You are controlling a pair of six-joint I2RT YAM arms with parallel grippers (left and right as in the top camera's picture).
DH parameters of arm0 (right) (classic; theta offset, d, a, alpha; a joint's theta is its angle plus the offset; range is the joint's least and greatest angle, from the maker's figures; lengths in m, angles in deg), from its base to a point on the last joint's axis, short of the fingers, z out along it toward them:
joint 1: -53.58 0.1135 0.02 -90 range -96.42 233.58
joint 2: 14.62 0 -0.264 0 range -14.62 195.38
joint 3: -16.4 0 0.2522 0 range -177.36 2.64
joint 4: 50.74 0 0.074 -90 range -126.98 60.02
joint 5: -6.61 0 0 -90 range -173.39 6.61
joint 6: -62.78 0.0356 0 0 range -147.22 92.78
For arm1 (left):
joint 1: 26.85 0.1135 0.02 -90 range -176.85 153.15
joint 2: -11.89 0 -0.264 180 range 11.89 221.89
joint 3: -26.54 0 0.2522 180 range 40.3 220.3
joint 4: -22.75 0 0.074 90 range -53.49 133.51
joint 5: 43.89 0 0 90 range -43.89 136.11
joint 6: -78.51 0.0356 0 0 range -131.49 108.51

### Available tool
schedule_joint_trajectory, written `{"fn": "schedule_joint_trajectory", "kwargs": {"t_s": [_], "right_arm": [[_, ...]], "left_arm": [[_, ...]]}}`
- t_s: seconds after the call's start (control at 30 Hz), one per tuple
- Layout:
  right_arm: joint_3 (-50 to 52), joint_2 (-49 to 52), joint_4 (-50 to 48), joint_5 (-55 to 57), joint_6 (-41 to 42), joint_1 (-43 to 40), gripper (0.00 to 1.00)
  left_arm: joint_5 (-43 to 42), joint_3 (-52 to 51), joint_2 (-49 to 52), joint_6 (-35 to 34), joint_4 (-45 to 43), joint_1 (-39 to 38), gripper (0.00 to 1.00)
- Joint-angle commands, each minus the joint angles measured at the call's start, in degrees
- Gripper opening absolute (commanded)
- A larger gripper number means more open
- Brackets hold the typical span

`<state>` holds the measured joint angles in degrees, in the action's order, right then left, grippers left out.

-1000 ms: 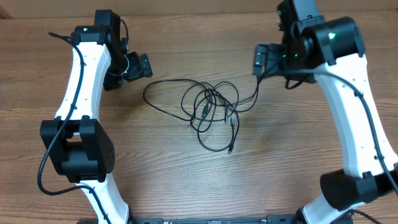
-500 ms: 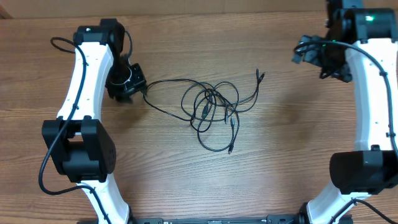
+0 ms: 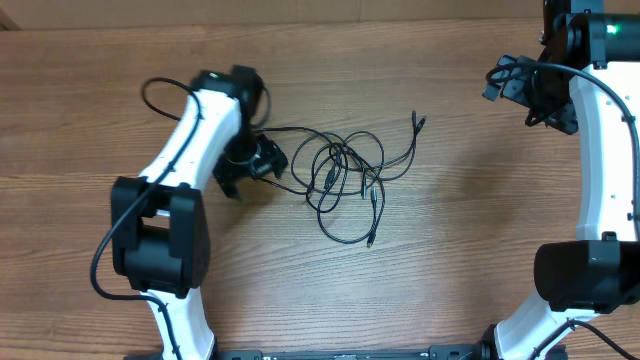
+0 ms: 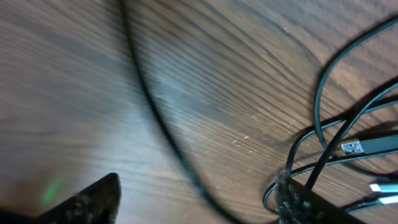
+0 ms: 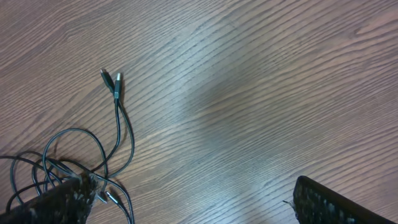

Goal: Untangle cables

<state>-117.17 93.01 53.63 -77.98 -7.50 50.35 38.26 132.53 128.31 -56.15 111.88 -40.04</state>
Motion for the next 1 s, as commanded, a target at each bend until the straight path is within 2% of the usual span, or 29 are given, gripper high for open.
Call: {"fn": "schedule_joint_trajectory", "kwargs": {"t_s": [0.0, 0.03, 0.1, 0.13, 0.2, 0.27, 0.4, 0.5, 0.7, 0.87, 0.97], "right_arm": [[-0.15, -0.11, -0.31, 0.55, 0.44, 0.00, 1.00], [-0.15, -0.11, -0.31, 0.55, 0.44, 0.00, 1.00], [-0.15, -0.11, -0.31, 0.55, 0.44, 0.00, 1.00], [-0.15, -0.11, -0.31, 0.55, 0.44, 0.00, 1.00], [-0.15, -0.11, -0.31, 0.55, 0.44, 0.00, 1.00], [-0.15, -0.11, -0.31, 0.55, 0.44, 0.00, 1.00], [-0.15, -0.11, -0.31, 0.55, 0.44, 0.00, 1.00], [-0.15, -0.11, -0.31, 0.55, 0.44, 0.00, 1.00], [-0.15, -0.11, -0.31, 0.55, 0.44, 0.00, 1.00], [-0.15, -0.11, -0.31, 0.55, 0.44, 0.00, 1.00], [-0.15, -0.11, -0.31, 0.55, 0.44, 0.00, 1.00]], "left_arm": [[0.74, -2.12, -0.48, -3.15, -3.39, -2.47, 0.66], [0.74, -2.10, -0.48, -3.10, -3.87, -2.91, 0.56], [0.55, -1.49, -0.52, -0.90, -4.28, -3.34, 0.07], [-0.28, -0.42, -0.52, 2.05, -3.91, -3.30, 0.04], [-3.52, 5.73, -0.79, 12.00, -1.68, -2.12, 0.04], [-3.54, 15.47, -1.20, 15.98, 2.34, -1.09, 0.04], [-3.58, 33.38, -2.36, 18.36, 6.45, -0.31, 0.04], [-3.61, 47.15, -3.54, 20.59, 6.08, -0.50, 0.04], [-3.56, 68.70, -5.84, 25.90, -4.48, -1.97, 0.04], [-3.56, 78.55, -7.63, 25.86, -16.00, -1.99, 0.04], [-3.56, 81.81, -8.41, 25.88, -19.67, -1.99, 0.04]]}}
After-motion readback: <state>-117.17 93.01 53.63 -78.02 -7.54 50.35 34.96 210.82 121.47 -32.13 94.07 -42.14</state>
